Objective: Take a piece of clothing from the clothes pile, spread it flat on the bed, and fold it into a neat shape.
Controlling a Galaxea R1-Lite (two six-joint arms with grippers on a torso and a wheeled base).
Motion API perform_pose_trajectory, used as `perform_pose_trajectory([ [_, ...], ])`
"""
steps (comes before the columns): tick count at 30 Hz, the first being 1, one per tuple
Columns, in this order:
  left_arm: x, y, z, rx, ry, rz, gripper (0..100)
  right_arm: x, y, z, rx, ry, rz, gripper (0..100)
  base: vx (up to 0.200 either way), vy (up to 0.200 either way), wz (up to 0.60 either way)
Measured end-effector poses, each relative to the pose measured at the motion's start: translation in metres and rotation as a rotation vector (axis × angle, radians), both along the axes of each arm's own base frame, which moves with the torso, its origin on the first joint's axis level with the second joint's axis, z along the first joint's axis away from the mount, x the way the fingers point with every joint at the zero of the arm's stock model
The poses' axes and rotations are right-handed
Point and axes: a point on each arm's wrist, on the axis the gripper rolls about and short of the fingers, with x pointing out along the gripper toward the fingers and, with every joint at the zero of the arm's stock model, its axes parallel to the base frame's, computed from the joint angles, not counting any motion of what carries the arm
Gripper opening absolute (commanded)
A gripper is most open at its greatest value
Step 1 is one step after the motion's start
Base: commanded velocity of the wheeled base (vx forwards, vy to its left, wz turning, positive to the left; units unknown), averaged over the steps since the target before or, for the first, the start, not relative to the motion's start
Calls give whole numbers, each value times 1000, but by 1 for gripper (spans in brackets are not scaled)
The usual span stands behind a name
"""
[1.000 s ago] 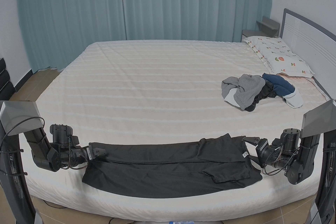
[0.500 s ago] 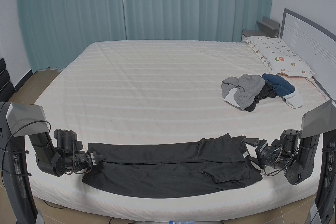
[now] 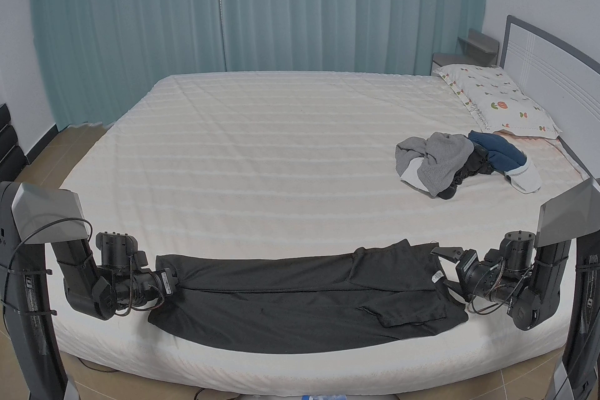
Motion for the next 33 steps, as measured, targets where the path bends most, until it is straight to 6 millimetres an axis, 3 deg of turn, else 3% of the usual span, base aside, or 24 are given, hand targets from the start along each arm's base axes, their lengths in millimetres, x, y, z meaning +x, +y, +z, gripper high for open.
perform_pose_trajectory([
  [8, -1, 0, 0, -1, 3, 4, 0, 0, 0, 0, 0, 0, 0, 100, -150, 0, 0],
  [20, 4, 2, 4, -6, -45, 27, 0, 0, 0, 0, -1, -1, 0, 100, 0, 0, 0],
  [21, 5, 2, 4, -10, -48, 37, 100, 0, 0, 0, -1, 0, 0, 100, 0, 0, 0],
  [33, 7, 1, 7, -29, -75, 58, 100, 0, 0, 0, -2, 0, 0, 100, 0, 0, 0],
])
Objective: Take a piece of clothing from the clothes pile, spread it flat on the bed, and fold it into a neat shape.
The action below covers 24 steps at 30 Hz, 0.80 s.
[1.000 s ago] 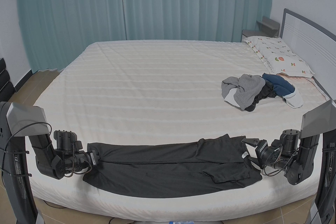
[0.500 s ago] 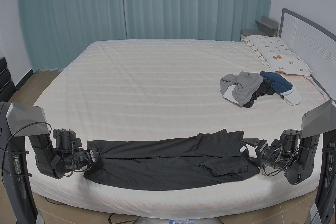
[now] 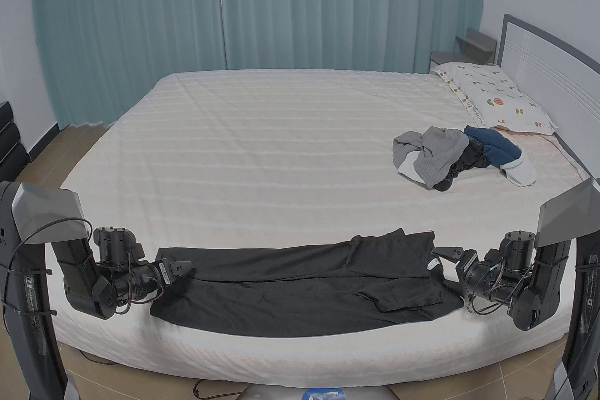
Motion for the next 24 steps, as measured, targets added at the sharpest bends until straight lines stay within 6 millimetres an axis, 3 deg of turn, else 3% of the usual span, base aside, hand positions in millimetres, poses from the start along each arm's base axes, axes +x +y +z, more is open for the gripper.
perform_pose_trajectory([
  [5, 1, -1, 1, -5, -3, -1, 100, 0, 0, 0, 0, 0, 0, 100, 0, 0, 0],
  [6, 1, -1, 1, -5, -5, -2, 0, 0, 0, 0, 0, 0, 0, 100, 0, 0, 0],
  [24, -2, -14, 5, 67, -55, 24, 0, 0, 0, 0, 3, -1, 5, 100, 0, 0, 0],
])
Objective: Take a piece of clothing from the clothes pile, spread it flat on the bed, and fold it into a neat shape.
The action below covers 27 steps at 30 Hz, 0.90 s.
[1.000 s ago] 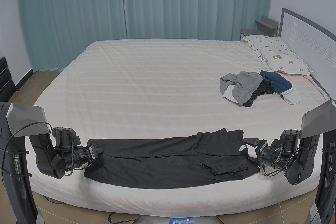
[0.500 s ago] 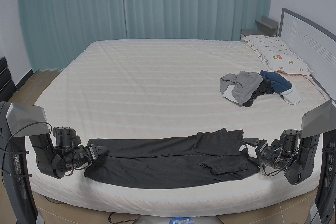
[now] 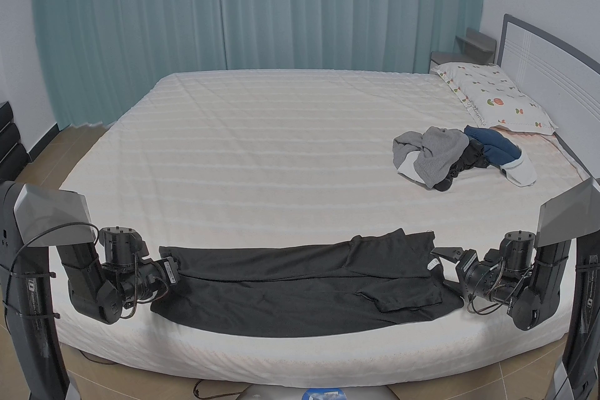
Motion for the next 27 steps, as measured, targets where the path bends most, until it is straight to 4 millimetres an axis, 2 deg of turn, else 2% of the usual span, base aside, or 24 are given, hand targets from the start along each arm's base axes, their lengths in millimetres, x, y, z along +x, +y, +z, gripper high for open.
perform_pose_trajectory([
  [8, 0, -2, 1, -6, -9, 0, 0, 0, 0, 0, 0, 0, 0, 100, 0, 0, 0],
  [11, 0, -2, 1, -8, -8, 0, 0, 0, 0, 0, 0, -1, -1, 100, -200, 0, 0],
  [23, 6, -5, 6, -85, -27, 44, 0, 1, 0, 0, 2, -4, -2, 100, 0, 0, 0],
  [27, 8, -10, 13, -111, -46, 49, 0, 1, 0, 0, 2, -4, -3, 100, 0, -200, 0],
])
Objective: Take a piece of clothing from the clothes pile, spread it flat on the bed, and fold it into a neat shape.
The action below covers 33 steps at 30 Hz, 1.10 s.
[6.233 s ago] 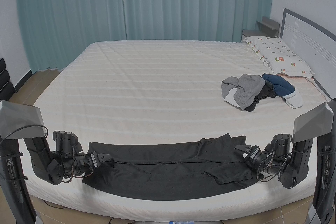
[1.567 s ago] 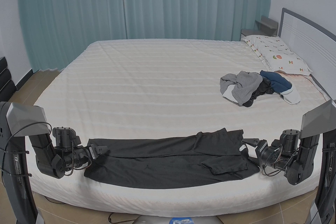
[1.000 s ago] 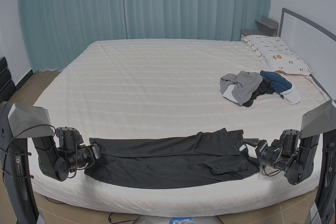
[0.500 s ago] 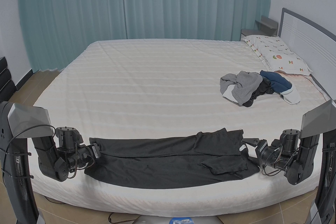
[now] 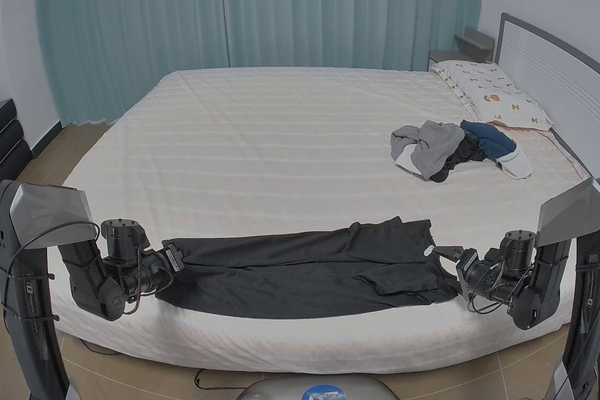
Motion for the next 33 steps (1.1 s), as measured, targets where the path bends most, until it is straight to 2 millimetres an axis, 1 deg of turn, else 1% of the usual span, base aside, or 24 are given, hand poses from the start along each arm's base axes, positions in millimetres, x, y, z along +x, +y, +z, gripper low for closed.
perform_pose_trajectory([
  [6, -3, -10, 9, -26, -13, -11, 0, 0, 0, 0, 0, -1, 1, 100, 0, -200, 0],
  [15, -9, -26, 21, -1, -33, -15, 0, 0, 0, 0, 0, 0, 1, 100, 0, -200, 0],
  [25, -10, -42, 35, 41, 40, -24, 0, 0, 0, 0, -1, 2, 0, 100, 0, -200, 0],
  [33, -4, -69, 57, 81, 85, -60, 0, 0, 0, 0, -1, 2, 2, 100, 0, -200, 0],
])
